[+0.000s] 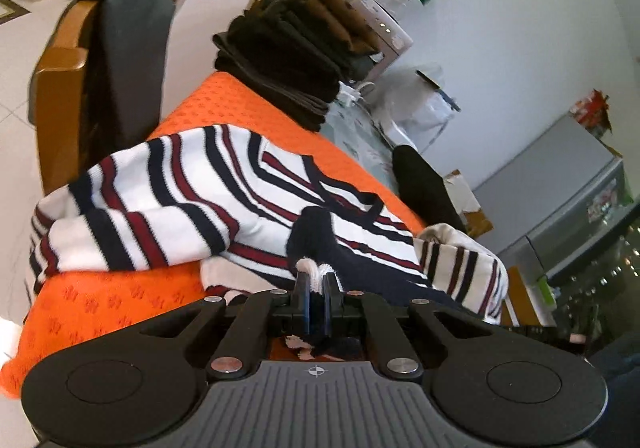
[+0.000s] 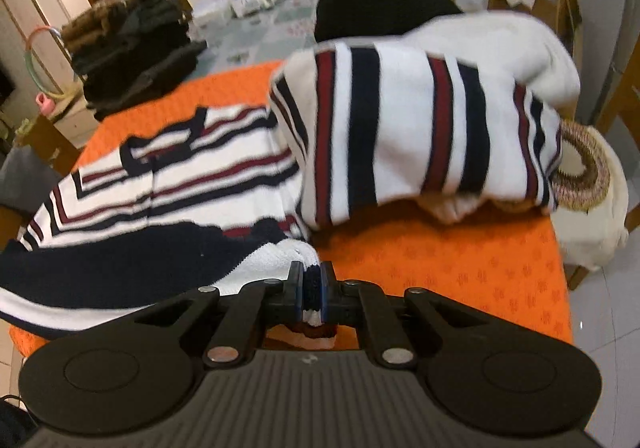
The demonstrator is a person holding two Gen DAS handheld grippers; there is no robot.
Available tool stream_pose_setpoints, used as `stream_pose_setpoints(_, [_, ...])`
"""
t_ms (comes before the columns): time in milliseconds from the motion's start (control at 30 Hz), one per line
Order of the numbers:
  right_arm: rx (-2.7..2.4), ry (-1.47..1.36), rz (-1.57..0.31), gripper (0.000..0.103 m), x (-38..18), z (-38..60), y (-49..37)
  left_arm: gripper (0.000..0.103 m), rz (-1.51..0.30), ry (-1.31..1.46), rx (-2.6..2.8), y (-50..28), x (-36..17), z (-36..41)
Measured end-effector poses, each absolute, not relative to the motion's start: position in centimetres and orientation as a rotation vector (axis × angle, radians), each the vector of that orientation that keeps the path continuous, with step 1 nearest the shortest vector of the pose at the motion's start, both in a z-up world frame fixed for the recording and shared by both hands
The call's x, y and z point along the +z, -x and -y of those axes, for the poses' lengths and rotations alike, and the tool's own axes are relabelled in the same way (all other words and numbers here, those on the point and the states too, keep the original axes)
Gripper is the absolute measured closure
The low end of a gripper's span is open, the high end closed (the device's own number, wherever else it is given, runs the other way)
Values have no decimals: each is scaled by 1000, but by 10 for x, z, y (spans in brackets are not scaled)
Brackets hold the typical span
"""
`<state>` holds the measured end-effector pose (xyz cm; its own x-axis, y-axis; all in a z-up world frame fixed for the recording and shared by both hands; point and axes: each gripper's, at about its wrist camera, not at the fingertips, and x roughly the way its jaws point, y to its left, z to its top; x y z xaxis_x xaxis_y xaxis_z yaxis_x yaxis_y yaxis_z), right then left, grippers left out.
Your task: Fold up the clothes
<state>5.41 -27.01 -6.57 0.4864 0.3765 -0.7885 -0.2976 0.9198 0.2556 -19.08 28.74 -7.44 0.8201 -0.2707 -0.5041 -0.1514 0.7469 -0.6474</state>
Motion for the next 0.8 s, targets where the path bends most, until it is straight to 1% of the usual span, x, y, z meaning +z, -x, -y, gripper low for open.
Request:
stream_pose_setpoints(100, [413,-85,-969,94,-61,267,-61,94,-686,717,-87,186,-86,-293])
stream_pose_setpoints(267, [407,-40,-1076,94,-93,258,-70,93,-822,702,-71,175,-124,-286])
stream_pose_setpoints(400, [398,2,-1117,94,-112,251,-63,88,-787,780,-65,186,-131,-282])
stream_pose_setpoints(567, [396,0,-1123,93,-119,251,-55,87,-750,809,-20,208,-130,-284])
stream_pose_setpoints(800, [410,50,-1105,90,-120,244,-51,87,-786,665,-29,203,-123,-270])
